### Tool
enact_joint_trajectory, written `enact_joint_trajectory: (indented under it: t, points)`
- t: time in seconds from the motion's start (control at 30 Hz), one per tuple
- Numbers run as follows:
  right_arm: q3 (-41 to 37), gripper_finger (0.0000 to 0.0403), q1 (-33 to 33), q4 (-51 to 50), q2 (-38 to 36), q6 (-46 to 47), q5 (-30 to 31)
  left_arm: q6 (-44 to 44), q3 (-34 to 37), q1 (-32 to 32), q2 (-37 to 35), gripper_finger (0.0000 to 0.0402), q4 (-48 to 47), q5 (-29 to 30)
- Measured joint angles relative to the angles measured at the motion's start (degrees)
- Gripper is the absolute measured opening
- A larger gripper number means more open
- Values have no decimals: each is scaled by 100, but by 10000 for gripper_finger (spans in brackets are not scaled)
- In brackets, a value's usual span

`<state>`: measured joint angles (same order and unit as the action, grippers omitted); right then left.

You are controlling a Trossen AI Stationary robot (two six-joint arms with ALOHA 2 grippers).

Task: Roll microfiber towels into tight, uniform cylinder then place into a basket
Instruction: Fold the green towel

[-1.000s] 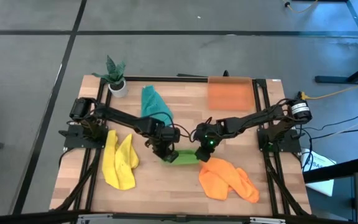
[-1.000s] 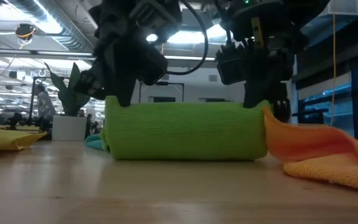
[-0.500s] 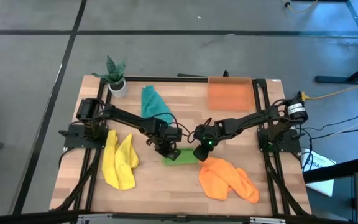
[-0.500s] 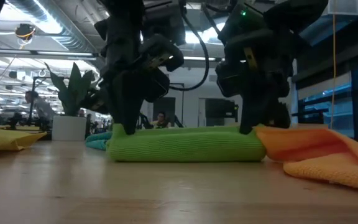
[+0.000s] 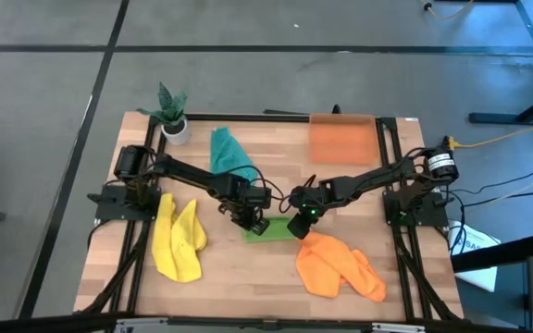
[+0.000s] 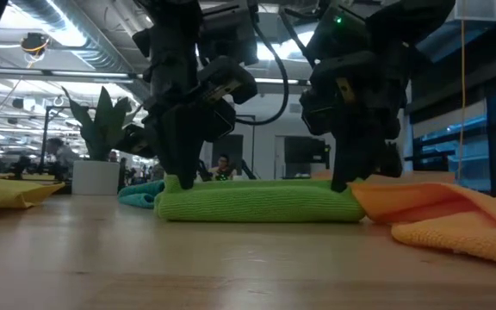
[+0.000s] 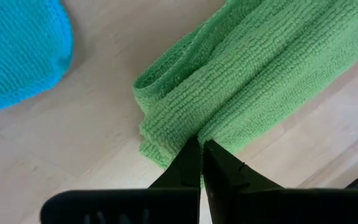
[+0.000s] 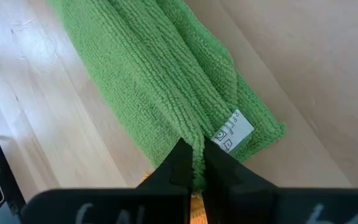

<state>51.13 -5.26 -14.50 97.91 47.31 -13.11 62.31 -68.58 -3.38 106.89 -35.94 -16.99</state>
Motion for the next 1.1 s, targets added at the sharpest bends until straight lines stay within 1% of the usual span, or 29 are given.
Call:
enact_joint_trajectory:
  t: [0.27, 0.43, 0.63, 0.73, 0.93, 1.1]
  points:
    - [-4, 18, 0, 4, 0, 19, -133, -138, 0, 0, 0, 0, 7, 7]
    - [-4, 21, 16, 5, 0, 22, -324, -136, 0, 0, 0, 0, 9, 140]
    - [-9, 23, 17, 74, 0, 9, -346, -137, 7, -2, 0, 0, 147, 136]
    - [-11, 27, 15, 99, 0, 8, -288, -134, 9, -2, 0, 0, 179, 105]
    - [-11, 37, 13, 111, 0, 80, 126, -131, 9, -4, 0, 0, 192, 105]
    - [-11, 60, 37, 121, 0, 240, 137, -87, 9, -4, 0, 6, 197, 138]
